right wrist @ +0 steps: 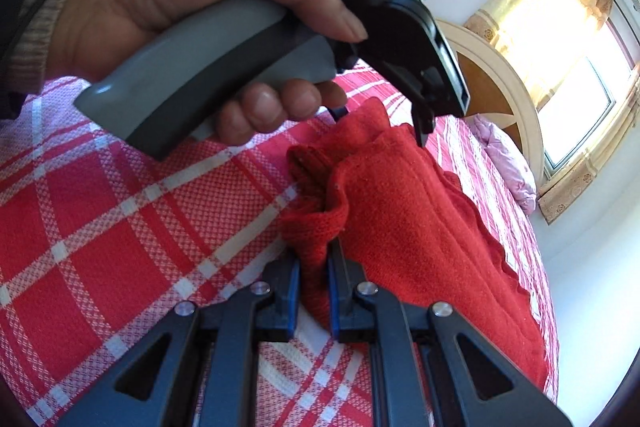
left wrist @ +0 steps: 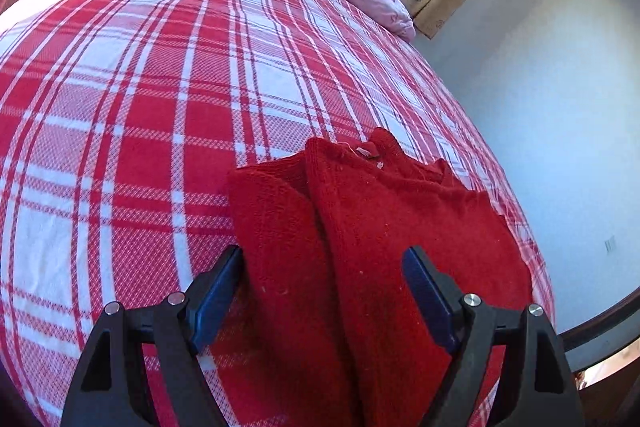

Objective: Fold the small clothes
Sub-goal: 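Close both grippers on the folded sweater's edge, then lift the held edge with both grippers and fold the sweater over itself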

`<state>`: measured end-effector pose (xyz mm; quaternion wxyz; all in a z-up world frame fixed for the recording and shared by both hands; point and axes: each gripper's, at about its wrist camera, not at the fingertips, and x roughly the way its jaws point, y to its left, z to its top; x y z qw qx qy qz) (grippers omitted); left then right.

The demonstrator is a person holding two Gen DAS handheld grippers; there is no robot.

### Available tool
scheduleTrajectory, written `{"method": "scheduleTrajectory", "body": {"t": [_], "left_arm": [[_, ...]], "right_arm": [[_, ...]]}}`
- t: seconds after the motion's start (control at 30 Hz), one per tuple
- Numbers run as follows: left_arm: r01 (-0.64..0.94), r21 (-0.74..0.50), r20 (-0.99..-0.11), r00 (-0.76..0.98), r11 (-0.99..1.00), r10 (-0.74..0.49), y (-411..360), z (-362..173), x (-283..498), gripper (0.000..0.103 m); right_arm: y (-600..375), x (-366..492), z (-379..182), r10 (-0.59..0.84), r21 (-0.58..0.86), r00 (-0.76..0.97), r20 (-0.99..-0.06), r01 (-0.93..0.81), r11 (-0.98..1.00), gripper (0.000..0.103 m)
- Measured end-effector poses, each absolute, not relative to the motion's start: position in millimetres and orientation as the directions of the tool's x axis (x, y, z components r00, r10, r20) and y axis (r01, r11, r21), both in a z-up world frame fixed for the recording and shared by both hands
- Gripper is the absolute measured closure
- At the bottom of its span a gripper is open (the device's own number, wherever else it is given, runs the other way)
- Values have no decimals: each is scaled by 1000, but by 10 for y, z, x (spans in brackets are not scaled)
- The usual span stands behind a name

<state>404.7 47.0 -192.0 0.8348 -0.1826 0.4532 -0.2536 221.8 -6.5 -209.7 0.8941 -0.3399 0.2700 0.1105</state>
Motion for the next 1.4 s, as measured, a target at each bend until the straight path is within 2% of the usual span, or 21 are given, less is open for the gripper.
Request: {"method": "scheduleTrajectory", "body": {"t": [0.07,0.1,0.17,0.27,0.5,0.8,1.1,1.4], "left_arm": [[257,-512,-680,461,819,-570,438,-1933,4072,48],[261,-513,-678,460,817,-573,438,-1934,4084,52],[269,-524,-669,457,808,-586,439,-1932,4104,80],[261,-540,-666,450,800,-595,452,-1940,4114,84],[270,-472,-695,472,839,-542,348,-1899,4104,84],[282,-452,-670,520,846,-531,360,-1702,4051,89],[267,-525,-622,527,808,-578,280,-1458,4073,89],[300,-525,-603,530,797,-597,-124,-1187,4110,89]], "right_arm": [[-80,2230,-2089,16,-546,830,-558,-381,746,91],[-95,2244,-2086,16,-545,830,-558,-381,747,91],[-106,2256,-2087,16,-545,830,-558,-381,747,91],[-108,2255,-2086,17,-545,830,-557,-381,747,91],[-132,2255,-2092,17,-547,834,-552,-377,748,91],[-182,2188,-2024,45,-522,848,-529,-366,771,94],[-604,2134,-1587,181,-296,843,-506,-367,882,94],[-1129,2128,-1320,212,-148,854,-475,-315,937,94]]}}
